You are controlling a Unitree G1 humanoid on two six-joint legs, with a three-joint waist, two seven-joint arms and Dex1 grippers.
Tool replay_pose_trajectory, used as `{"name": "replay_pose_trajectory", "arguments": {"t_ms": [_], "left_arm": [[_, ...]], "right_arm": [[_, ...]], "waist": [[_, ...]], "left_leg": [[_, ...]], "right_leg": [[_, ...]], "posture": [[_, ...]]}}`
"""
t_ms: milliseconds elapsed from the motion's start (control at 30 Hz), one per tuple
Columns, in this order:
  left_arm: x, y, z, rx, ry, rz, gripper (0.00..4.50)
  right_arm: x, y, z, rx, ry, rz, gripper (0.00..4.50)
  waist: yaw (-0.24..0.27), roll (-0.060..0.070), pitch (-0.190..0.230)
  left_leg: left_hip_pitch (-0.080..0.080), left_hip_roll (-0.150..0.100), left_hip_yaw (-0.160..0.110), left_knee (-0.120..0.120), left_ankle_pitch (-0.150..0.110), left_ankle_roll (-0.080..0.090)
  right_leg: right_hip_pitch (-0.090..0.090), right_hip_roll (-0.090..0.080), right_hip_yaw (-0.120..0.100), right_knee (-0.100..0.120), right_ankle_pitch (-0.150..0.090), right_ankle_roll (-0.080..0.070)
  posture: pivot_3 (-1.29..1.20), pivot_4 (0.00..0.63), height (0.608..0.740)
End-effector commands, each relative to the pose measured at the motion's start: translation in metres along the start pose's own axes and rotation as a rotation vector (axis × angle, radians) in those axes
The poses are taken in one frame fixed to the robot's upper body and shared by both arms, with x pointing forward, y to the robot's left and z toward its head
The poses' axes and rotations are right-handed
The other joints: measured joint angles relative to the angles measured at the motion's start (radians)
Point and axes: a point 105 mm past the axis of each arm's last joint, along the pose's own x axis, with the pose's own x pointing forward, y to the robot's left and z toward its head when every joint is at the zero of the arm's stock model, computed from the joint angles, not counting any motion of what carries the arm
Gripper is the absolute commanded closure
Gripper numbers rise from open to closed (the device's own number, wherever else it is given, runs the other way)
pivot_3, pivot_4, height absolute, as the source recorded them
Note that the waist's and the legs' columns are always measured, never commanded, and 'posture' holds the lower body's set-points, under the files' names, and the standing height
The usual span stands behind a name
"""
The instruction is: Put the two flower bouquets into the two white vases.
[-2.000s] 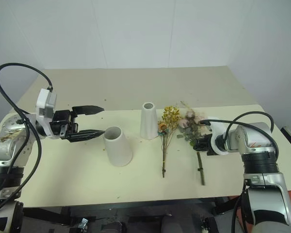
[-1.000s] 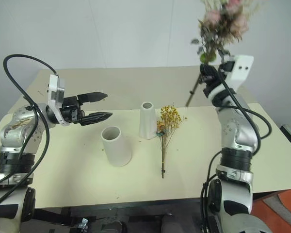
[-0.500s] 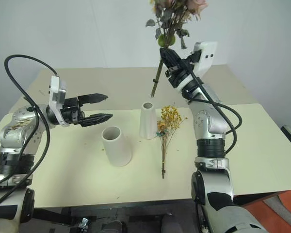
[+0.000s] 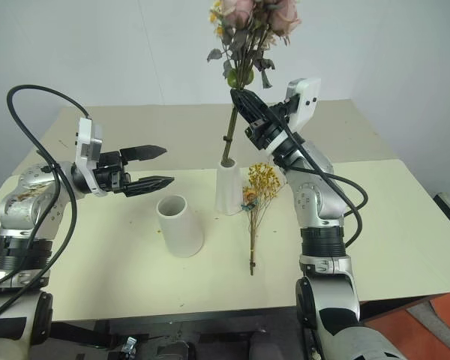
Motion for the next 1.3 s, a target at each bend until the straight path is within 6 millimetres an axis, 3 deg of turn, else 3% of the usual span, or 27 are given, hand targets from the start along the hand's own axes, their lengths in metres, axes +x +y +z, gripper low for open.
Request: {"name": "replay_pose_trajectory", "arguments": {"t_ms": [33,300,1300], "left_arm": [[-0.0024,-0.0001,0.0142,0.047,-0.025,-0.004,0.0],[-0.0035,-0.0003,0.0143,0.048,-0.023,-0.002,0.0],[-0.0039,0.0,0.014,0.048,-0.021,-0.006,0.0]], "right_arm": [[0.0018,0.0076,0.0121,-0.057,-0.035,0.04,4.25],[-0.0006,0.0035,0.003,-0.079,-0.008,0.031,4.25],[-0.0032,0.0015,0.0092,-0.094,-0.014,0.032,4.25]], "waist": [[0.001,0.0,0.0],[0.0,0.0,0.0],[0.001,0.0,0.0]], "left_leg": [[0.0,0.0,0.0,0.0,0.0,0.0],[0.0,0.0,0.0,0.0,0.0,0.0],[0.0,0.0,0.0,0.0,0.0,0.0]], "right_leg": [[0.0,0.0,0.0,0.0,0.0,0.0],[0.0,0.0,0.0,0.0,0.0,0.0],[0.0,0.0,0.0,0.0,0.0,0.0]], "posture": [[0.0,0.15,0.74],[0.0,0.15,0.74],[0.0,0.15,0.74]]}}
